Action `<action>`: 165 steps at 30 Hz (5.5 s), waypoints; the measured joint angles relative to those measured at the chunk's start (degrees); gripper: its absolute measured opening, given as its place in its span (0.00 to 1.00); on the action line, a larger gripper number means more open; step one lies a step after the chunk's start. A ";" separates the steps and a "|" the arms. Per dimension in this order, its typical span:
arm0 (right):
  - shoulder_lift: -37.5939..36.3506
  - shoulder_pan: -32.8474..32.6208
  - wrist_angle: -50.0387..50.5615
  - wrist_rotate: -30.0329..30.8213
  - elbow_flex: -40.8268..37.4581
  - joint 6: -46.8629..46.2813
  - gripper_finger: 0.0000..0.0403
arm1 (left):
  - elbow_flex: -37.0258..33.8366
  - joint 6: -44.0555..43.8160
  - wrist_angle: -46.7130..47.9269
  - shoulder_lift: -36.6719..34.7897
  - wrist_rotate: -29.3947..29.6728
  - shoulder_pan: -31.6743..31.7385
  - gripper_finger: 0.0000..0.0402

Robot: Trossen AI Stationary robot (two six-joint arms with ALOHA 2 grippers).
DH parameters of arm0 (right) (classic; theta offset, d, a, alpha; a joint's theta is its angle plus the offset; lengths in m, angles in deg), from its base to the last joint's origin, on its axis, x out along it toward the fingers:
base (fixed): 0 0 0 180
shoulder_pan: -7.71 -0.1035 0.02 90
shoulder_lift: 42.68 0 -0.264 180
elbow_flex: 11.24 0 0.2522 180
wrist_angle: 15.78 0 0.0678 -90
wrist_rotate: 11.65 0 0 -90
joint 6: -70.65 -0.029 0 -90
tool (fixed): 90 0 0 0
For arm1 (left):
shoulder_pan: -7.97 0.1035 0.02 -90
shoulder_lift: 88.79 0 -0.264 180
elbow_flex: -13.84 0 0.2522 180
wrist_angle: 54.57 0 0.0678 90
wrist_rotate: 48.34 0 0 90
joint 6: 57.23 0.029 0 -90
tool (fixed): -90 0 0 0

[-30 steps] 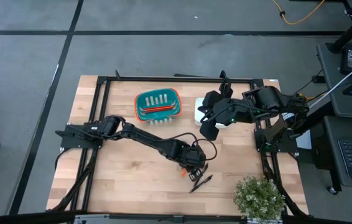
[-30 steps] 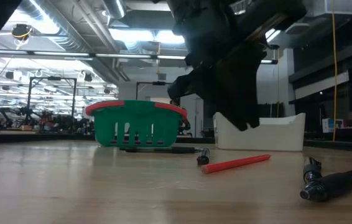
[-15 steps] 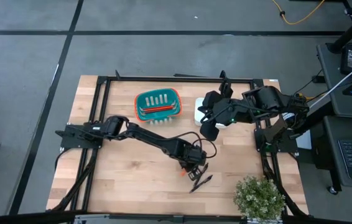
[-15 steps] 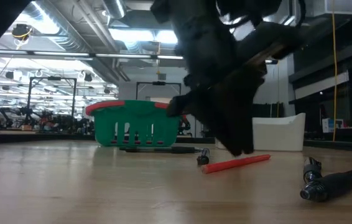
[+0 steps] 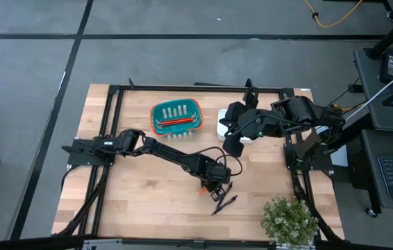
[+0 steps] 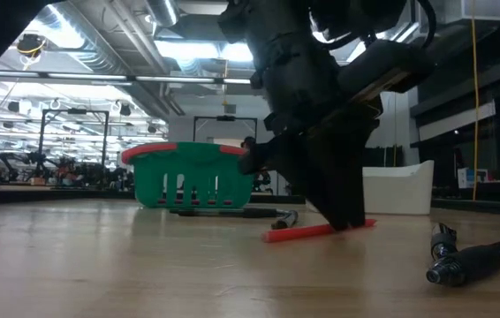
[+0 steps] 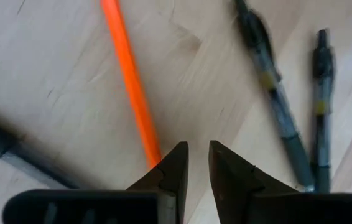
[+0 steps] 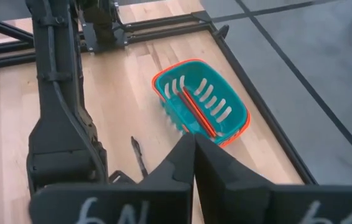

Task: Sort pens & pencils
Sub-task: Put the orange pencil into the blue bin

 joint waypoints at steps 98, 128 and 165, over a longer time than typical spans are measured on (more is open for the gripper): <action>0.00 0.00 -4.26 0.02 0.00 0.08 0.02 | 10.95 3.21 12.88 4.98 6.58 -2.85 0.01; 0.00 0.00 -4.27 0.01 0.00 -0.17 0.02 | 11.23 3.82 12.15 4.94 4.05 -3.12 0.01; 0.00 0.00 -4.25 -0.02 0.00 -0.29 0.02 | 11.65 3.21 10.81 7.13 3.02 -2.86 0.15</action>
